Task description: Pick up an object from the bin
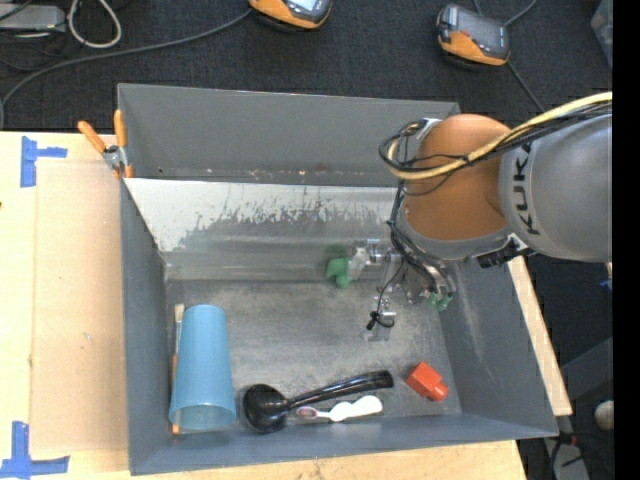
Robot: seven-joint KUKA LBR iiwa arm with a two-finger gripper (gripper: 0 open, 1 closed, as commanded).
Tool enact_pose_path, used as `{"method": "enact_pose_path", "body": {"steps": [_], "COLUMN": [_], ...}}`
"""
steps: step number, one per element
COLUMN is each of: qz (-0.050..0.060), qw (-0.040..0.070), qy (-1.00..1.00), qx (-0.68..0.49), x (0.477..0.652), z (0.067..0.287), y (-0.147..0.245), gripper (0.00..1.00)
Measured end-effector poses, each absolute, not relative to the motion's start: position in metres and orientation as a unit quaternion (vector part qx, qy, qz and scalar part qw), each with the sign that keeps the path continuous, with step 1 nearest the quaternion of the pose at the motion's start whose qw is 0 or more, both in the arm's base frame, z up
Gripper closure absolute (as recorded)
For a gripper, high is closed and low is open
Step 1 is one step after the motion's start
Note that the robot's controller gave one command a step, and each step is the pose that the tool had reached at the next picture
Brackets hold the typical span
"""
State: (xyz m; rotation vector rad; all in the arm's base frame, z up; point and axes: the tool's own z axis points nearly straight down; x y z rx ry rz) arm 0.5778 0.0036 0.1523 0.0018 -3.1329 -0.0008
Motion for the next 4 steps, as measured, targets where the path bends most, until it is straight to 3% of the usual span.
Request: {"method": "enact_pose_path", "body": {"steps": [1,2,3,4], "qz": [0.0,-0.002,0.0,-0.002], "qw": [0.001,0.004,-0.001,0.008], "qy": [-1.0,-0.991,-0.989,-0.975], "qx": [0.001,0.135,0.149,0.221], "x": [0.58,0.529,0.517,0.48], "z": [0.156,0.068,0.127,0.098], "y": [0.004,0.034,0.043,-0.011], "gripper": [0.0,0.0,0.0,0.0]}}
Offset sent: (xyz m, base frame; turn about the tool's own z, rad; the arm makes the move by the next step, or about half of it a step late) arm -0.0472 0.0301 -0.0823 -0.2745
